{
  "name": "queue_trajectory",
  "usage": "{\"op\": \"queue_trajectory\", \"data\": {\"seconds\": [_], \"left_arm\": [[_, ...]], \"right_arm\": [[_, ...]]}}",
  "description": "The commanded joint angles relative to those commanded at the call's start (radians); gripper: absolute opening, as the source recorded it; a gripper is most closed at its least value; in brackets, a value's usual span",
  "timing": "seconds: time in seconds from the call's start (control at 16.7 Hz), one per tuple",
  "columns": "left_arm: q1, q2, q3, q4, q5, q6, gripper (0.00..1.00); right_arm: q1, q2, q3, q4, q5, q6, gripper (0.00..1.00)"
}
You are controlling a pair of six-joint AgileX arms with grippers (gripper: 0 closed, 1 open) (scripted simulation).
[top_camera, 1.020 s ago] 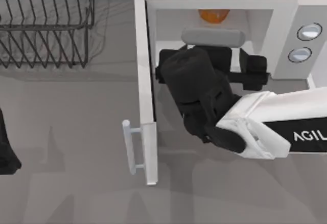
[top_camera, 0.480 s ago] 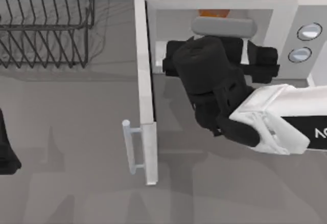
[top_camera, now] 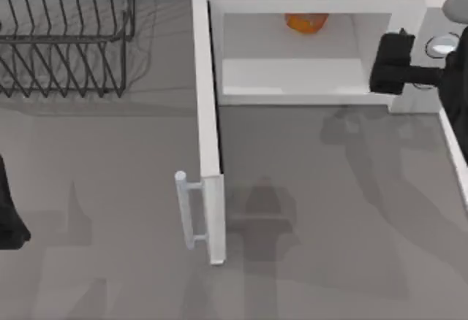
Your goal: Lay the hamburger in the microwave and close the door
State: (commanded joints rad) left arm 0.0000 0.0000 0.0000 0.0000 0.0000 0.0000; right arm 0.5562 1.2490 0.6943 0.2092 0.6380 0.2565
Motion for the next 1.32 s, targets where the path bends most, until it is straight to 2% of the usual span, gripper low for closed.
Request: {"op": "queue_trajectory", "data": {"seconds": [0.42, 0.72, 0.9, 1.2, 1.32], "left_arm": [[0.000, 0.000, 0.000, 0.000, 0.000, 0.000, 1.00], [0.000, 0.000, 0.000, 0.000, 0.000, 0.000, 1.00], [0.000, 0.000, 0.000, 0.000, 0.000, 0.000, 1.00], [0.000, 0.000, 0.000, 0.000, 0.000, 0.000, 1.00], [0.000, 0.000, 0.000, 0.000, 0.000, 0.000, 0.85]], "right_arm": [[-0.312, -0.799, -0.417, -0.145, -0.358, -0.153, 1.00], [-0.496, -1.154, -0.632, -0.199, -0.569, -0.233, 1.00], [-0.551, -1.241, -0.689, -0.209, -0.632, -0.255, 1.00], [-0.556, -1.249, -0.694, -0.209, -0.638, -0.257, 1.00], [-0.556, -1.249, -0.694, -0.209, -0.638, -0.257, 1.00]]}}
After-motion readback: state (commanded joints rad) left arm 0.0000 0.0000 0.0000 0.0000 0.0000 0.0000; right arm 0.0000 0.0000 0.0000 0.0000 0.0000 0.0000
